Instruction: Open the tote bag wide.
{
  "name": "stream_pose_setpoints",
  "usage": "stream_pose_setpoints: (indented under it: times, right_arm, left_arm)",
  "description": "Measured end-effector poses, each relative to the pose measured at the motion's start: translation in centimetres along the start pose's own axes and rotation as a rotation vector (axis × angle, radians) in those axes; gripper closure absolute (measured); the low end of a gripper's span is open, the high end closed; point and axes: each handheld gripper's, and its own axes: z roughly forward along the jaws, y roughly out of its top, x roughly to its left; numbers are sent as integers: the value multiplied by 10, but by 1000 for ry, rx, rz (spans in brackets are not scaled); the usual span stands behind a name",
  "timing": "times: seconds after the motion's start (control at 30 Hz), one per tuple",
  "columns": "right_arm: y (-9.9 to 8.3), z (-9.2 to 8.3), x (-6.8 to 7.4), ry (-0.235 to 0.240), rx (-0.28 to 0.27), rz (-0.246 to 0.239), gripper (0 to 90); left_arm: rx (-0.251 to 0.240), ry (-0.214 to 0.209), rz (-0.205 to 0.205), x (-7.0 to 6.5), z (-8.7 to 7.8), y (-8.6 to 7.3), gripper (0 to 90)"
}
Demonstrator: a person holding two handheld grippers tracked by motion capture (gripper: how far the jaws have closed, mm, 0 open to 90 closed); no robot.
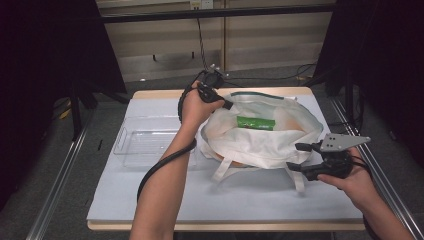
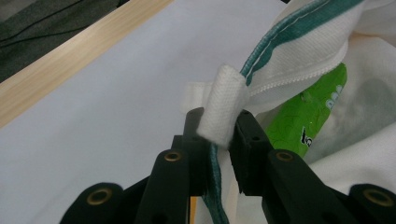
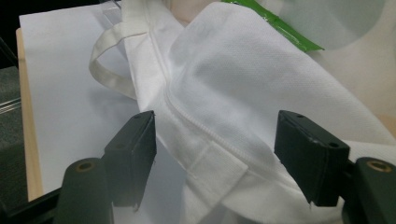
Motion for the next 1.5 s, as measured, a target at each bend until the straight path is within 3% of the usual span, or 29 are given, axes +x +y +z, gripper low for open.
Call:
stream_pose_setpoints:
  times: [0.23,0.33,0.47,0.67,0.93,1.13,1.5]
  right_arm:
    - [2,13,0,-20,37,-47,314]
    - [2,15,-1,-16,47,-65,429]
    - [3,20,0,3,73,-105,650]
    - [3,25,-4,41,79,-81,888]
    - [-2,29,-4,72,99,-84,899]
    - [-9,31,-4,85,110,-66,900]
    - [-15,32,-5,113,111,-69,900]
  left_arm:
    - [5,-1,3,0,0,0,775]
    - [10,-3,9,1,0,0,775]
    - [5,-2,-1,0,1,1,776]
    - [10,-8,0,1,1,2,779]
    - [-6,2,-7,2,2,4,785]
    - [-26,17,-36,5,6,6,790]
    - [8,34,-42,11,18,7,790]
